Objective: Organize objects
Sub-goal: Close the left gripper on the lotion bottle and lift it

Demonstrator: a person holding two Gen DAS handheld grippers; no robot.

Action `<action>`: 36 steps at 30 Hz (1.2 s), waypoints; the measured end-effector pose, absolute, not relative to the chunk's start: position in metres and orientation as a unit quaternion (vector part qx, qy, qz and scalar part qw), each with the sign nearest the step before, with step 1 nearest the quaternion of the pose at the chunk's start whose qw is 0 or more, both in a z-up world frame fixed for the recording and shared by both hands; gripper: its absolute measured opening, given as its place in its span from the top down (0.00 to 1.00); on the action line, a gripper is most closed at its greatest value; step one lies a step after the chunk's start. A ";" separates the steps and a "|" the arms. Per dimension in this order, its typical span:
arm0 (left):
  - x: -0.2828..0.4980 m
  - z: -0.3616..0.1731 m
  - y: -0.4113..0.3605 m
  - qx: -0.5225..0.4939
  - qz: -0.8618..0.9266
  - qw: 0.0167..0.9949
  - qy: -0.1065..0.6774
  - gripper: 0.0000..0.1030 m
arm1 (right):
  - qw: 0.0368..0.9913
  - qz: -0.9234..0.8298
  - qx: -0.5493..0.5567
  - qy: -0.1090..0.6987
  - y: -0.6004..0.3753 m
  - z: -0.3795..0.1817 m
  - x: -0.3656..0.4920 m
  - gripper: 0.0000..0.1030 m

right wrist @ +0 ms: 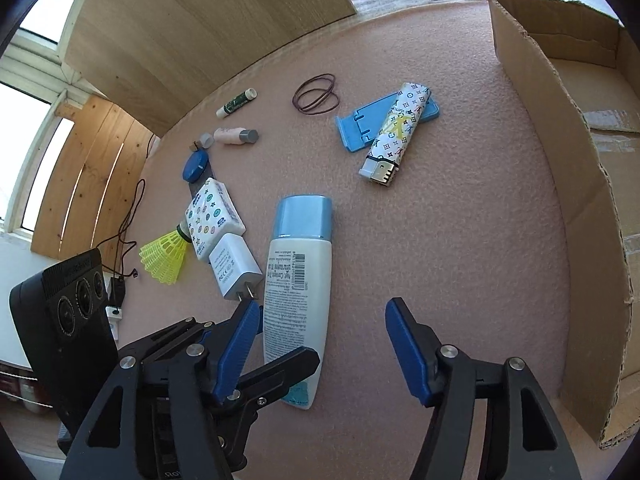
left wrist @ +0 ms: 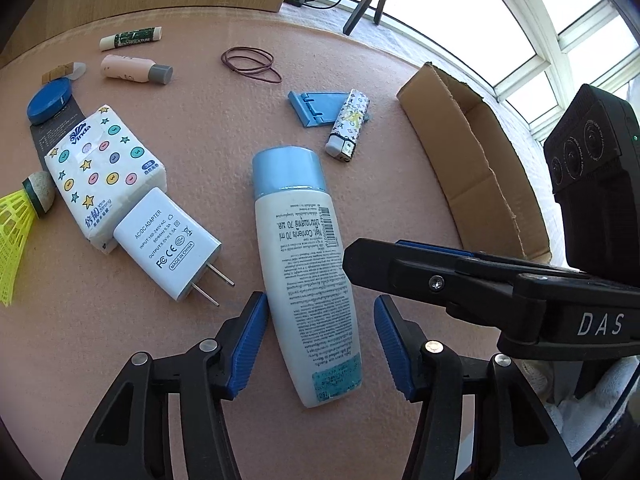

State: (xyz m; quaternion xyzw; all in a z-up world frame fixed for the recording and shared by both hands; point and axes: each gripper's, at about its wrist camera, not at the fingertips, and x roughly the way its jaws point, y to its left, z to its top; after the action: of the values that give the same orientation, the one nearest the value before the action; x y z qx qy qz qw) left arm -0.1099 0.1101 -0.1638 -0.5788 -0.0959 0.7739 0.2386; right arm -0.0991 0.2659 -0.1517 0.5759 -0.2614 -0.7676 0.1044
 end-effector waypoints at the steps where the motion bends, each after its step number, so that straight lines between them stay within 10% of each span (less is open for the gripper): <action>1: -0.110 -0.165 0.110 -0.580 0.773 0.238 -0.099 0.47 | 0.106 -0.766 0.578 -0.260 0.265 -0.154 -0.101 0.44; 11: -0.108 -0.167 0.111 -0.577 0.776 0.231 -0.108 0.54 | 0.138 -0.749 0.594 -0.258 0.253 -0.168 -0.107 0.64; 36: -0.108 -0.083 0.224 -0.503 0.808 0.296 -0.080 0.54 | 0.084 -0.822 0.506 -0.247 0.354 -0.076 -0.061 0.64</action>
State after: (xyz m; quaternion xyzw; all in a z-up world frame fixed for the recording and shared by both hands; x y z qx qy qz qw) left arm -0.1076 0.2239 -0.0835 -0.5030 -0.0795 0.8083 0.2956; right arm -0.0606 0.3544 -0.0761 0.5059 -0.2474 -0.8220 0.0844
